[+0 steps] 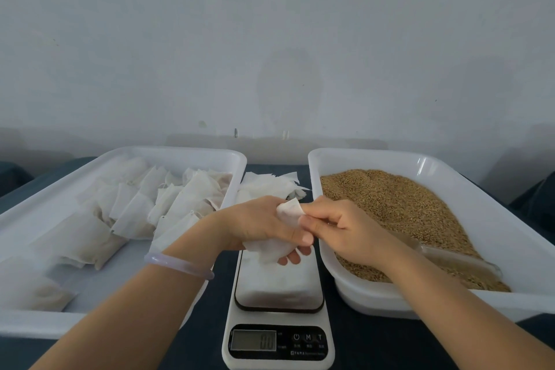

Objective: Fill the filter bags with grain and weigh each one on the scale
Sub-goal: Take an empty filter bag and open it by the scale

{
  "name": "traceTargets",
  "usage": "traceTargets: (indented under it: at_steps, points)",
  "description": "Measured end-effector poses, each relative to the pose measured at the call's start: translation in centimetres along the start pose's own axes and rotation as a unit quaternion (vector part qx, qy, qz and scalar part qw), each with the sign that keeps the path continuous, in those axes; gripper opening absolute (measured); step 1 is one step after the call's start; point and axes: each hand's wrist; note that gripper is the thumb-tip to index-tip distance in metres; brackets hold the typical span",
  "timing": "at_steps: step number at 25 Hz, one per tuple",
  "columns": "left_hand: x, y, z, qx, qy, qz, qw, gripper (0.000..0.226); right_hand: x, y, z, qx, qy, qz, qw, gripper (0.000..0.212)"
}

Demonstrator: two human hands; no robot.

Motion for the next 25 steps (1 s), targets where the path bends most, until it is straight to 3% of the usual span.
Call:
traceTargets:
  at_steps: [3,7,10,12,14,16,19,22,25]
  points:
    - [-0.1,0.1,0.2,-0.028,0.057,-0.043,0.997,0.018,-0.4,0.3,0.6,-0.01,-0.019,0.01,1.0,0.026]
    - [-0.3,0.3,0.2,0.036,0.027,-0.036,0.998,0.014,1.2,6.3,2.8,-0.014,-0.187,0.09,0.978,0.022]
    - [-0.1,0.1,0.2,0.061,-0.013,-0.024,0.998,0.036,3.5,11.4,7.2,-0.12,-0.368,0.233,0.892,0.039]
    - [0.3,-0.3,-0.1,0.075,-0.038,-0.026,0.996,0.049,4.9,12.3,9.9,-0.171,-0.444,0.254,0.842,0.05]
    - [0.9,-0.8,-0.4,0.102,-0.057,-0.044,0.992,0.062,5.9,11.8,11.3,-0.155,-0.445,0.259,0.843,0.035]
    - [1.8,-1.6,-0.8,0.128,-0.072,-0.077,0.986,0.059,6.4,11.6,11.5,-0.13,-0.417,0.258,0.862,0.023]
    - [3.0,-2.8,-1.6,0.168,-0.067,-0.098,0.979,0.052,6.4,12.2,10.7,-0.087,-0.356,0.34,0.866,0.023]
    - [3.5,-3.8,-3.0,0.216,-0.061,-0.104,0.969,0.041,6.5,12.5,9.7,-0.045,-0.257,0.503,0.824,0.028]
    - [3.3,-5.4,-4.4,0.231,-0.086,-0.07,0.966,0.028,6.6,12.1,8.7,-0.044,-0.218,0.503,0.835,0.027]
Point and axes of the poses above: each hand's wrist, its own z-axis away from the middle knuckle, its own y-axis out of the back of the hand, x = y × z, and after that the axes turned 7 degrees about y, right-handed
